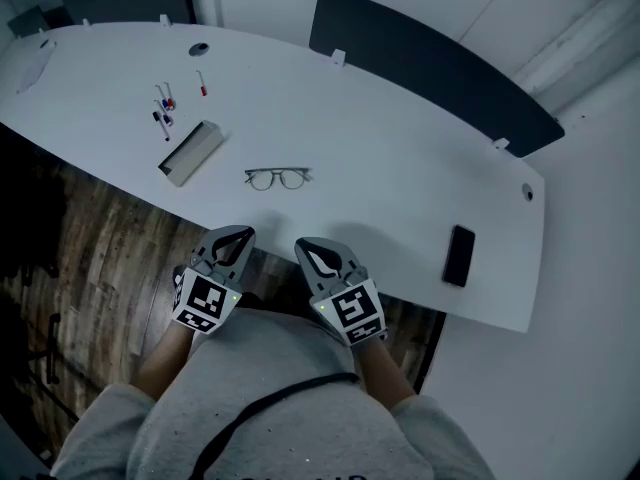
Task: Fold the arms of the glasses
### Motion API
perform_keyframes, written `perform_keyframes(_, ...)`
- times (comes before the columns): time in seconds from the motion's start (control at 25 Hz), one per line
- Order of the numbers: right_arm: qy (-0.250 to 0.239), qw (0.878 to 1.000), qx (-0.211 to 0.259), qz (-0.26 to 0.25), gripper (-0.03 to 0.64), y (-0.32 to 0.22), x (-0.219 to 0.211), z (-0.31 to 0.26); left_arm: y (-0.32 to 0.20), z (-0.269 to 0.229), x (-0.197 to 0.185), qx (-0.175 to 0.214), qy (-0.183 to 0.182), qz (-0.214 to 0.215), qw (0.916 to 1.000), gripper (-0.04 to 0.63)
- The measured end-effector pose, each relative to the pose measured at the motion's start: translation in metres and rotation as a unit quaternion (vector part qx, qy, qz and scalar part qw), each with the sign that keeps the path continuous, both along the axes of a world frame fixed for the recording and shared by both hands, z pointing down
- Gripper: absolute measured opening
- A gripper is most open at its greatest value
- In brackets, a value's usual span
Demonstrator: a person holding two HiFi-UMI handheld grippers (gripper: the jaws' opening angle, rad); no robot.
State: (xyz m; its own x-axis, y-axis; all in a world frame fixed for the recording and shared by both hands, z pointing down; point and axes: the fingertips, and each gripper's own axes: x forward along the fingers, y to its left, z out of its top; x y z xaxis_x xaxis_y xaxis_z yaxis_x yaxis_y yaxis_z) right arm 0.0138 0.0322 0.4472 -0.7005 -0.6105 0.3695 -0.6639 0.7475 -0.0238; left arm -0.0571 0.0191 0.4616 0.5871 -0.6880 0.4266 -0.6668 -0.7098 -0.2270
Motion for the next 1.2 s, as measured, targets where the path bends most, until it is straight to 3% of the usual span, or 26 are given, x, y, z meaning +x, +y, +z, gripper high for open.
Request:
perform_keyframes(0.4, -0.026, 0.999, 0.011, 0.027, 0.018, 0.036, -0.007, -0.023, 0.028, -0.031, -0.005, 0.024, 0.032, 0.004, 0.9992, 0.015)
perform_keyframes(0.8, -0.042, 0.998, 0.004, 0.041, 0.018, 0.116, -0.043, -0.022, 0.108, -0.032, -0.052, 0.004, 0.092, -0.055, 0.9942, 0.015)
perform_keyframes(1.2, -0.069, 0.996, 0.008, 0.063, 0.018, 0.198, -0.068, -0.035, 0.192, -0.032, -0.073, 0.001, 0.11, -0.056, 0.9924, 0.015)
